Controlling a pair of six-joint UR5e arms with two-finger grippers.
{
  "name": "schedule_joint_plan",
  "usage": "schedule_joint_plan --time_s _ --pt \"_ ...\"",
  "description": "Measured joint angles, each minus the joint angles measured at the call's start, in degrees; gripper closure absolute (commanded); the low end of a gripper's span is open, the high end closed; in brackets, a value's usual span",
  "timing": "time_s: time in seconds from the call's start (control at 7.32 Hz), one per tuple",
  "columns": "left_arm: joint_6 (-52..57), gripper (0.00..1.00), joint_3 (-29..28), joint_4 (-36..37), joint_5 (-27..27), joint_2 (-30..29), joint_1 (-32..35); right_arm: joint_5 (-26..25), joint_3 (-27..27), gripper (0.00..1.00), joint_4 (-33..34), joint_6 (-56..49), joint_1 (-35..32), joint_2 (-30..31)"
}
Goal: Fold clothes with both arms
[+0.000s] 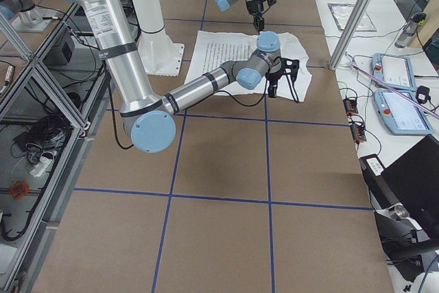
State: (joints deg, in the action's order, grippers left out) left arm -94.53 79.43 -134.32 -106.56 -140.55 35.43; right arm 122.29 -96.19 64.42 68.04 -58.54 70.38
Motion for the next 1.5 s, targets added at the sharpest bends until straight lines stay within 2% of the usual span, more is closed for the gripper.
schedule_joint_plan --time_s 0.27,0.41,0.55,0.96,1.09,1.37,1.5 --pt "-0.3 1.0 -7.4 0.1 6.0 -5.7 -4.0 -0.1 0.3 0.01 0.0 -0.2 -0.5 0.2" --pt "-0.4 1.0 -9.6 -0.1 8.1 -7.0 -5.4 -0.1 0.4 0.01 0.0 -0.3 -0.5 0.2" --pt "-0.4 0.96 -10.9 -0.2 9.8 -7.6 -6.6 -0.2 0.5 0.01 0.0 -0.3 -0.5 0.2" --pt "-0.4 0.38 -12.6 -0.3 11.5 -8.6 -7.6 -0.4 1.3 0.01 0.0 -0.7 -0.4 0.1" --pt "-0.4 0.31 -13.0 -0.3 11.9 -9.2 -7.6 -0.4 1.5 0.0 0.0 -0.7 -0.4 0.0" --pt "-0.4 0.31 -11.1 0.3 12.4 -9.3 -7.6 -0.3 0.7 0.0 0.0 0.3 -0.2 0.5" --pt "-0.2 0.31 -7.4 0.9 12.3 -7.2 -7.5 -1.0 -1.7 0.0 0.0 2.8 0.9 1.9"
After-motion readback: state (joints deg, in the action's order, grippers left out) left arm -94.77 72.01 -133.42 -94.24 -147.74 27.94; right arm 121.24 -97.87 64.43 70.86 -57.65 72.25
